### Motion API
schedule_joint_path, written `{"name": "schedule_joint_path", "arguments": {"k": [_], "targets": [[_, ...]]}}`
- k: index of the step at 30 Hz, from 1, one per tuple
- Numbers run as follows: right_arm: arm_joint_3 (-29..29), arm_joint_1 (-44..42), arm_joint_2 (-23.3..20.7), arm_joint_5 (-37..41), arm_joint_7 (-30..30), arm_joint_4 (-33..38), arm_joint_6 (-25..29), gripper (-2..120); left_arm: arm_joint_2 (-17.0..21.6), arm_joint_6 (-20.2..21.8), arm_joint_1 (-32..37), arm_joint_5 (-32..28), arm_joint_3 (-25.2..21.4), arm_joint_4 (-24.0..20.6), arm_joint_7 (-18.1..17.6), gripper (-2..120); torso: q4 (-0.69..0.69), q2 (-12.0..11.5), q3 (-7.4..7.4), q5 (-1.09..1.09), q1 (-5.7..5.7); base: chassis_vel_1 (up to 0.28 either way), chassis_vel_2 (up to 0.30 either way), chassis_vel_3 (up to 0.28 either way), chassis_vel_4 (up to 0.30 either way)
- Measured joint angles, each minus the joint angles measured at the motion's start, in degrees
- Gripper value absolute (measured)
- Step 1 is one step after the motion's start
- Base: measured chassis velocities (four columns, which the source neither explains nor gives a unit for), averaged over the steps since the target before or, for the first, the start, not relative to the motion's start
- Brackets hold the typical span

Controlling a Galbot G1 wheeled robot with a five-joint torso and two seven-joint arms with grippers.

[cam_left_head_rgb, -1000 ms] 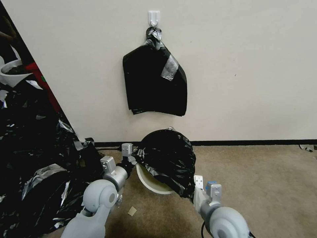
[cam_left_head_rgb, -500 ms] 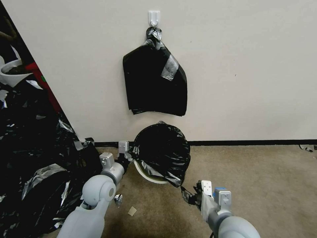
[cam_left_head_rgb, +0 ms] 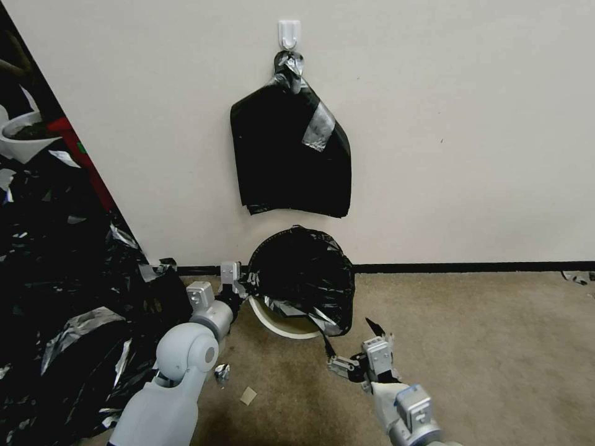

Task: Place a trash bag onto the trash bin.

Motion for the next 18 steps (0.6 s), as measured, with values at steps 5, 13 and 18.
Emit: {"name": "schedule_joint_path", "arguments": {"k": [5, 13, 18], "targets": [[0.01, 0.27, 0.15, -1.03, -0.72, -0.68, 0.68, 99, -0.09, 0.46, 0.06, -1.28, -0.20, -0.71, -0.39, 2, 0.00, 0.00, 0.00, 0.00, 0.00, 0.000, 0.000, 0.000, 0.000], [-0.22, 0.86, 0.94, -0.94, -2.58, -2.35, 4.53, 76, -0.57, 0.58, 0.01, -1.82, -0.25, -1.24, -1.03, 2, 0.00, 0.00, 0.00, 0.00, 0.00, 0.000, 0.000, 0.000, 0.000], [-0.73, 0.38, 1.04, -0.95, -3.28, -2.82, 6.19, 61, -0.57, 0.59, -0.35, -2.00, -0.25, -1.05, -1.41, 2, 0.00, 0.00, 0.00, -0.01, 0.00, 0.000, 0.000, 0.000, 0.000]]}}
